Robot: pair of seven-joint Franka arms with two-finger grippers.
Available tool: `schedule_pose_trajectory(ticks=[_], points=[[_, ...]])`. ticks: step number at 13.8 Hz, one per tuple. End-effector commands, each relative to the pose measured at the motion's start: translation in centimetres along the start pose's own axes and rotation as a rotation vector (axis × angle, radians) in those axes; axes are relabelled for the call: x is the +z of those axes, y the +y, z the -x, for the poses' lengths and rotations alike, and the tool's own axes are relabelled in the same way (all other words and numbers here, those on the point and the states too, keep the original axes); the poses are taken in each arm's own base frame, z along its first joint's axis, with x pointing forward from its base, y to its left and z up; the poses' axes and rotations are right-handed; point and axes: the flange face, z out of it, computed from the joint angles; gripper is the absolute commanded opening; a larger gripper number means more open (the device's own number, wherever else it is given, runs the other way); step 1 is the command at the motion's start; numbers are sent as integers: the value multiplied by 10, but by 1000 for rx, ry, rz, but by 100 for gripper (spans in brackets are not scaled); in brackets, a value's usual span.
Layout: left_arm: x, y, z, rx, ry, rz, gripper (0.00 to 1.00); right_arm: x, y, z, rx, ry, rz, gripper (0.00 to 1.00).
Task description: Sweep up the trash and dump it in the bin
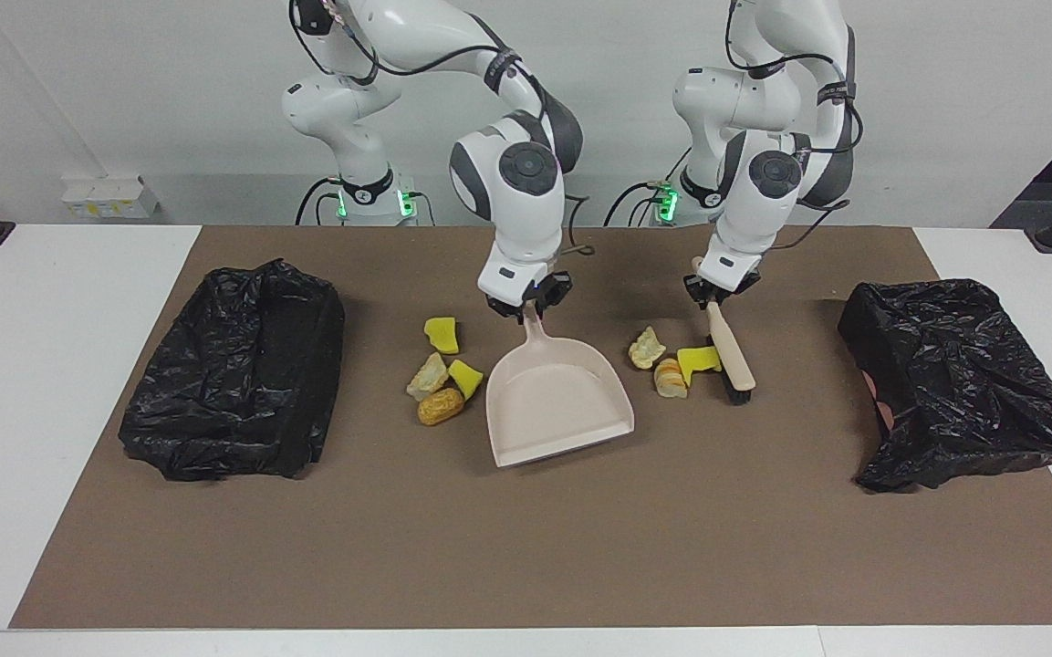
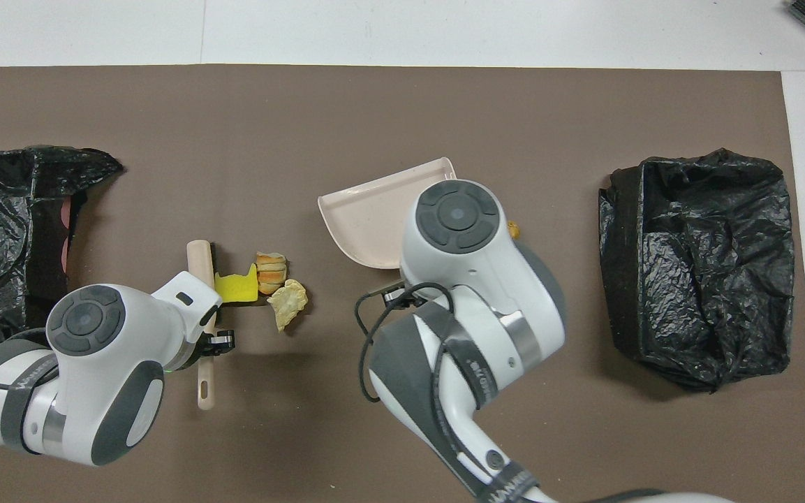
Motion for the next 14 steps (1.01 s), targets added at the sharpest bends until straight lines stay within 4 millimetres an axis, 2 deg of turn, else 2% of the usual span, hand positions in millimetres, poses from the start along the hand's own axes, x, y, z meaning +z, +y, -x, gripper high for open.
schedule_pose_trajectory(ticks=[1, 4, 6, 9, 11, 13, 14], points=[[0, 1, 2, 17, 11, 20, 0, 1, 14, 41, -213, -31, 56, 0], [0, 7, 5, 60, 11, 17, 0, 23, 23, 58, -611, -41, 53, 0], [2, 8, 5, 63, 7, 18, 0, 30, 32, 55, -743, -48, 51, 0], [4, 11, 6, 72, 3, 15, 0, 56, 8, 49, -798, -65, 86, 0], [5, 13, 6, 82, 3, 15, 0, 66, 2, 47, -756, -71, 91, 0], [4, 19, 9, 95, 5, 17, 0, 92, -28, 44, -765, -80, 102, 0], [4, 20, 9, 93, 3, 24, 0, 101, -36, 43, -741, -85, 107, 0]])
